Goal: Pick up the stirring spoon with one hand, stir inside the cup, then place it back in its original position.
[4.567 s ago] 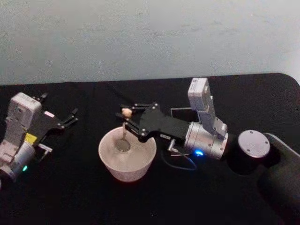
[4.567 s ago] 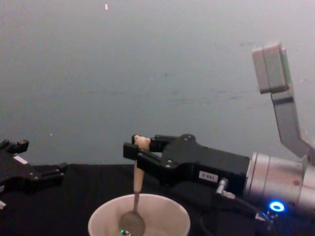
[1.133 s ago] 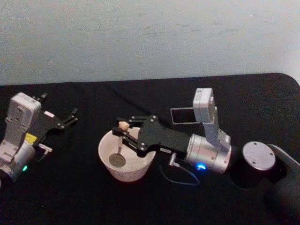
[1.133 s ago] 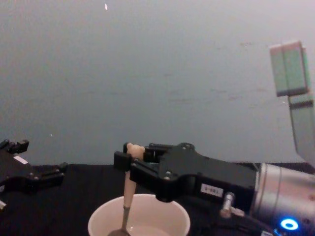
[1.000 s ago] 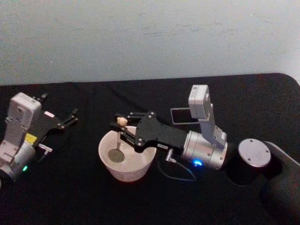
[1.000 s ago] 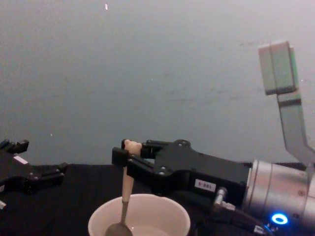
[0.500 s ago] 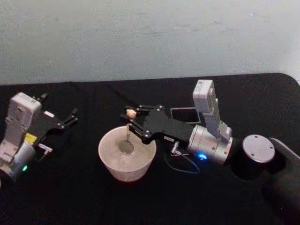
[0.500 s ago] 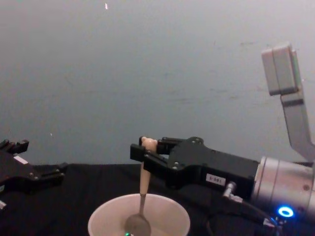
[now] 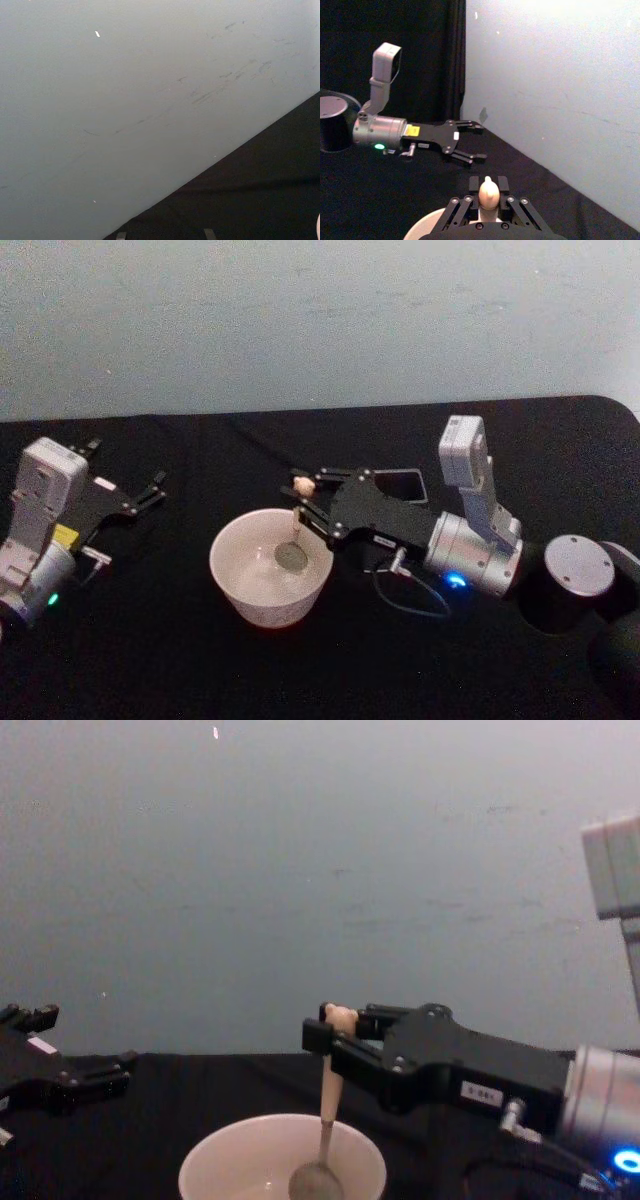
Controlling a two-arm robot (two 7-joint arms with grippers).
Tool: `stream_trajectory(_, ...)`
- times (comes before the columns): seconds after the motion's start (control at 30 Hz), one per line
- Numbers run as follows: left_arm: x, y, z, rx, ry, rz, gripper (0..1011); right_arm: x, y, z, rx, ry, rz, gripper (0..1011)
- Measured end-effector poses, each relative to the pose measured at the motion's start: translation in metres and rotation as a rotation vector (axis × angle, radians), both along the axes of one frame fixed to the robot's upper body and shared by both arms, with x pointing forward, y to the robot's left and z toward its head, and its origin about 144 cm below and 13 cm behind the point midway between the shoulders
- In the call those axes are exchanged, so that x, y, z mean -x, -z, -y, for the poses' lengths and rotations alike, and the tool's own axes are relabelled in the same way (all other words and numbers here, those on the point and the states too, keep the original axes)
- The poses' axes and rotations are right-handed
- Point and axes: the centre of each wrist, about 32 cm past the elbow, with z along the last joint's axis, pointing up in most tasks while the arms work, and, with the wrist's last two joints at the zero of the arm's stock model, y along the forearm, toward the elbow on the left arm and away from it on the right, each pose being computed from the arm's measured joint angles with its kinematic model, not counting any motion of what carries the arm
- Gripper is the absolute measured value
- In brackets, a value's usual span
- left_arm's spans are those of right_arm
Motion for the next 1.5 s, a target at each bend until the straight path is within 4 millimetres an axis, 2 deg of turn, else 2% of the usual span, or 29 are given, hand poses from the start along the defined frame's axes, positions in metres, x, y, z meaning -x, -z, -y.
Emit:
stream_trajectory(0.27,0.0,0.0,0.0,0.0,0.0,0.0,1001,0.016,0.002,0.005,0.004,-0.048,-0.023,213)
stream_trajectory(0.5,0.0,0.0,0.0,0.0,0.0,0.0,1001,0.024,0.003,-0.007,-0.009,-0.107,-0.036,213)
stream_trajectory(0.73,0.0,0.0,0.0,0.0,0.0,0.0,1001,0.017,0.002,-0.022,-0.021,-0.117,-0.029,213)
stream_trajectory(0.9,0.0,0.0,0.0,0.0,0.0,0.0,1001,0.003,0.003,-0.03,-0.019,-0.074,-0.014,213)
stream_trajectory(1.17,0.0,0.0,0.0,0.0,0.0,0.0,1001,-0.007,0.003,-0.023,-0.011,-0.015,-0.004,213)
stream_trajectory(1.5,0.0,0.0,0.0,0.0,0.0,0.0,1001,-0.005,0.003,-0.014,-0.015,0.006,-0.006,213)
